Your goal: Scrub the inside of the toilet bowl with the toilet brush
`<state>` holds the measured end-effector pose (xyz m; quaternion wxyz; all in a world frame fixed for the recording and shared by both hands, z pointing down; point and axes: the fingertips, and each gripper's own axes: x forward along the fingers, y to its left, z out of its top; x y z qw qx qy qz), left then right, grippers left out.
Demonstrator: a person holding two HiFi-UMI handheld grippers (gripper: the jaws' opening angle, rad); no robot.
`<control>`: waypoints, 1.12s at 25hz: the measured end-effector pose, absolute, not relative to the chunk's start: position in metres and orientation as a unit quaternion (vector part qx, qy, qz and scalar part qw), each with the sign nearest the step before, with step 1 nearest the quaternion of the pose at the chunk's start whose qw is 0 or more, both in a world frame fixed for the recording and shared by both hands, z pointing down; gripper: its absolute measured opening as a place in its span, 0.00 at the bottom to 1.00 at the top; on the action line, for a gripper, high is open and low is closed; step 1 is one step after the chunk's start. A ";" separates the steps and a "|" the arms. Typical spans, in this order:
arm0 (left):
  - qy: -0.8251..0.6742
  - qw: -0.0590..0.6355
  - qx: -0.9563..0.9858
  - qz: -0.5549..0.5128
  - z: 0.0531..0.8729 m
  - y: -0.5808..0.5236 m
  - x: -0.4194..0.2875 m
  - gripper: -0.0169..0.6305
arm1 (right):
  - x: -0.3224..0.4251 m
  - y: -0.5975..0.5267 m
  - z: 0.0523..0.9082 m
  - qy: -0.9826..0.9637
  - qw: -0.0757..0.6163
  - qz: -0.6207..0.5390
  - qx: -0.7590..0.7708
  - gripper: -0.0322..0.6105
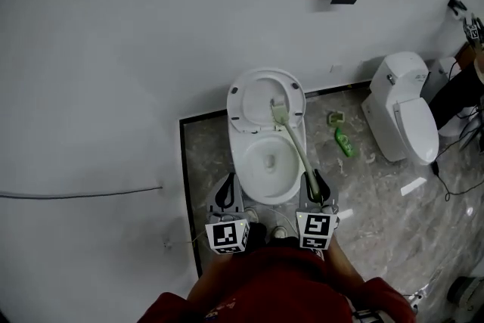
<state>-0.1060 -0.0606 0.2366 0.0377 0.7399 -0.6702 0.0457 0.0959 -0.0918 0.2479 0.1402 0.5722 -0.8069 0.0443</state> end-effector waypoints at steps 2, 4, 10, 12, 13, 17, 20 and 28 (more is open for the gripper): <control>-0.671 0.012 0.740 0.039 0.208 -0.059 -0.110 0.04 | 0.104 -0.093 0.226 -0.807 0.121 0.034 0.577 0.23; -0.672 -0.012 0.740 0.039 0.182 -0.055 -0.115 0.04 | 0.110 -0.095 0.206 -0.807 0.104 0.025 0.581 0.23; -0.684 -0.050 0.728 0.018 0.124 -0.055 -0.142 0.04 | 0.122 -0.110 0.116 -0.799 0.012 -0.020 0.601 0.23; -0.689 -0.057 0.723 0.008 0.111 -0.056 -0.149 0.04 | 0.127 -0.112 0.100 -0.796 0.006 -0.043 0.604 0.23; -0.691 -0.062 0.720 0.005 0.107 -0.056 -0.152 0.04 | 0.130 -0.111 0.097 -0.795 0.010 -0.058 0.604 0.23; -0.696 -0.072 0.714 -0.008 0.095 -0.056 -0.156 0.04 | 0.134 -0.110 0.084 -0.790 0.013 -0.088 0.607 0.23; -0.696 -0.080 0.714 -0.006 0.091 -0.056 -0.155 0.04 | 0.137 -0.110 0.084 -0.787 0.007 -0.083 0.611 0.23; -0.694 -0.083 0.715 -0.007 0.088 -0.058 -0.158 0.04 | 0.133 -0.110 0.079 -0.784 0.008 -0.089 0.614 0.23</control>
